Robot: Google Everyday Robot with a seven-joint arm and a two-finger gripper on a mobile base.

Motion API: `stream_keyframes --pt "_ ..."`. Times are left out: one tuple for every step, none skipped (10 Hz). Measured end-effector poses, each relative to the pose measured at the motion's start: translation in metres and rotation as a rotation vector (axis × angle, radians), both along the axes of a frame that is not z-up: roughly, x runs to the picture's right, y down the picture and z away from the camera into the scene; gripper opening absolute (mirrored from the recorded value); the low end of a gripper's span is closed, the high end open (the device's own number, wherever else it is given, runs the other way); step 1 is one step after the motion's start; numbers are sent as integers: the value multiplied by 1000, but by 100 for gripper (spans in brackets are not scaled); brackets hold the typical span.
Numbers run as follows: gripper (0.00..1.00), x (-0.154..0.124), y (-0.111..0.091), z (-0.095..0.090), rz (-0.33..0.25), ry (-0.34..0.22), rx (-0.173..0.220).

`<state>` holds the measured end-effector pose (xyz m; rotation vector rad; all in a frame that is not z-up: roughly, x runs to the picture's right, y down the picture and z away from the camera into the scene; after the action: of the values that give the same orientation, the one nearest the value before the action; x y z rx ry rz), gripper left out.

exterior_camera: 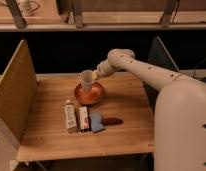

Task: Place the ceramic cup in the ceramic bowl

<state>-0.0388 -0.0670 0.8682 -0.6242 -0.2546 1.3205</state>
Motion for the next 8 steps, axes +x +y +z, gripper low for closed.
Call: stream_keyframes --pt "0 -3 5 8 -23 3 -9" --pt "0 3 11 18 -39 23 -17" --pt "0 10 15 26 -47 43 -27" --pt "0 17 19 34 -48 61 -41" --pt "0 19 22 40 -48 71 -56" --pt "0 17 21 41 -47 71 -59" --pt "0 11 21 42 -48 65 -65" --pt "0 8 20 42 -46 59 -70"
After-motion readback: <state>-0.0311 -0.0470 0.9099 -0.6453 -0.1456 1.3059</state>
